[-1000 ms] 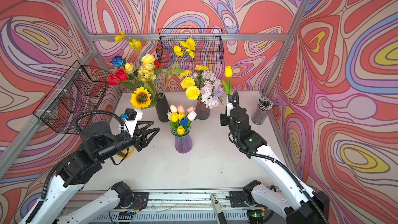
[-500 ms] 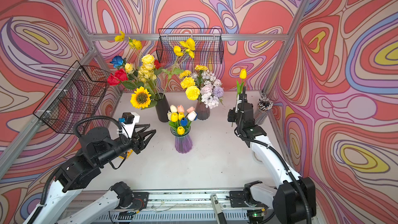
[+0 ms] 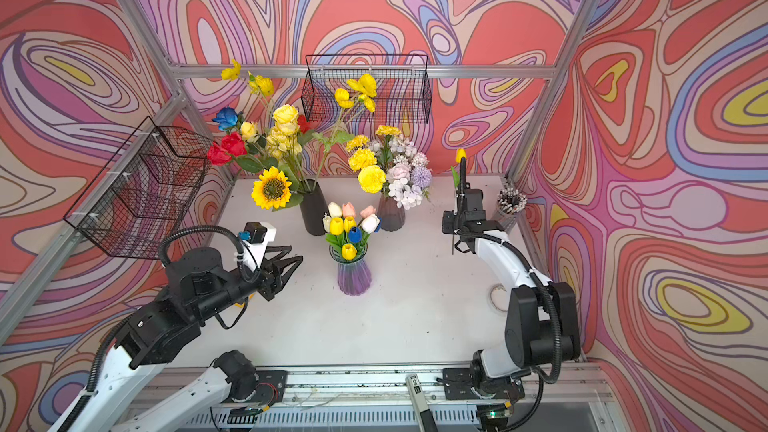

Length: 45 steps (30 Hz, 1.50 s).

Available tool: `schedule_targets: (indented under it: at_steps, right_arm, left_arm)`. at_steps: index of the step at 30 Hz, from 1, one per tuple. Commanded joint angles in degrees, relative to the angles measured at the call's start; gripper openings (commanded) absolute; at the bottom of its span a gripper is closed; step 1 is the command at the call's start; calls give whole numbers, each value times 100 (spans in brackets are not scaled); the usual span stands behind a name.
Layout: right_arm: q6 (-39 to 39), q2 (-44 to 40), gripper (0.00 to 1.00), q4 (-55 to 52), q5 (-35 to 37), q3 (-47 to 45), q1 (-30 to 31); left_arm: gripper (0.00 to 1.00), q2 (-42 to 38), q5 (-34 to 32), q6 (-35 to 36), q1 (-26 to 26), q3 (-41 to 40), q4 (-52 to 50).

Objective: Pick out yellow flowers from the vase
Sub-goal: Place the flower at the center of the board.

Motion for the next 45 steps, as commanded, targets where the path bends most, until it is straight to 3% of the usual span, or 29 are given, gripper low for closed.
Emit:
schedule_targets:
  at_steps: [1,21,26,45]
  right_arm:
    - [-341,362,0,-453,-302,384,-159]
    - [-1157,2631,0,-1894,-162,2509,-323]
    - [-1175,2936,0,-1857,-162,2663,-434]
    - [-1287,3345,0,-1663,890,2690,-743]
  left_arm:
    - [50,-55,158,151,4,-54,-73]
    - [54,-555,-560,51,4,-289,-564]
    - [54,-609,-619,23,4,-327,-620]
    - [55,-705,-654,-4,5,-465,-752]
